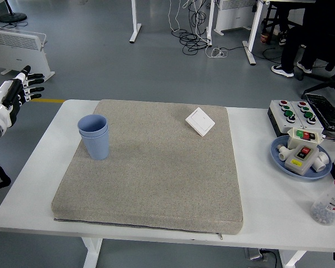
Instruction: Push cup pick cup insert cup
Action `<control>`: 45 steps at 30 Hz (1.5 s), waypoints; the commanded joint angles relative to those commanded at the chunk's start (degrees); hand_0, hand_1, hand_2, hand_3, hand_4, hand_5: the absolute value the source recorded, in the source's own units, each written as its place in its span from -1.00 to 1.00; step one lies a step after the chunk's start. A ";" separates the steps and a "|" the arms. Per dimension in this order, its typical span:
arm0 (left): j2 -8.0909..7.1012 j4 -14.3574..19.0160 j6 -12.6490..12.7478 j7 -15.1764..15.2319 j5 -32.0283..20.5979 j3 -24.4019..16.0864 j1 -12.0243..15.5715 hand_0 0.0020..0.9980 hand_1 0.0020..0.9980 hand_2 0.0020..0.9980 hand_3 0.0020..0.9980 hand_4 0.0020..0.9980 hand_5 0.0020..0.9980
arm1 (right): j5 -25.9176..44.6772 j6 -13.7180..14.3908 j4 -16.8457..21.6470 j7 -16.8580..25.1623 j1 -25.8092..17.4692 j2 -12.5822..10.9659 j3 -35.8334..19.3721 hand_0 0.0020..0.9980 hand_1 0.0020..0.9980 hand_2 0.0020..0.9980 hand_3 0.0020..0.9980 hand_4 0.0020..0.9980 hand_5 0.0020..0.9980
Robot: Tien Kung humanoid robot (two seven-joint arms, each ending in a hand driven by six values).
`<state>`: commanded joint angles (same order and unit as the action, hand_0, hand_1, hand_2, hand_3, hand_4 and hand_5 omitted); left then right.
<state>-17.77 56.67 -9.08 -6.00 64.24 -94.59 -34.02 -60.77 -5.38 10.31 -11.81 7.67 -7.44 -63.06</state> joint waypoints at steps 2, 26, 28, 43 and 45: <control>0.58 0.72 0.00 0.09 -4.84 -0.78 1.81 0.56 0.64 0.69 0.55 0.18 1.00 | -0.04 0.00 0.00 0.01 -0.02 0.02 -0.03 0.55 0.36 0.35 0.13 -0.75 -0.06; 12.17 9.39 1.50 4.68 -17.63 -6.81 19.21 0.64 0.70 0.84 0.67 0.16 1.00 | -1.50 -0.01 0.00 -0.08 -0.79 0.32 -0.77 0.55 0.36 0.35 0.13 -0.75 -0.06; 13.05 10.09 1.66 4.90 -16.97 -7.29 20.01 0.64 0.70 0.85 0.67 0.16 1.00 | -1.53 -0.03 0.00 -0.10 -0.87 0.32 -0.77 0.55 0.36 0.35 0.13 -0.75 -0.06; 17.43 13.83 2.66 6.79 -14.46 -6.45 23.96 0.74 0.78 0.93 0.69 0.14 1.00 | -1.39 -0.12 0.00 -0.07 -0.13 0.28 -0.96 0.55 0.36 0.35 0.13 -0.75 -0.06; 17.45 13.88 2.68 6.90 -14.56 -6.32 23.95 0.75 0.80 0.94 0.69 0.15 1.00 | -1.40 -0.11 0.00 -0.05 -0.06 0.29 -0.99 0.55 0.36 0.35 0.13 -0.75 -0.06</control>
<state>-0.32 70.55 -6.40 0.91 49.68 -100.91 -10.07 -62.17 -5.50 10.31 -11.86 7.61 -7.15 -64.05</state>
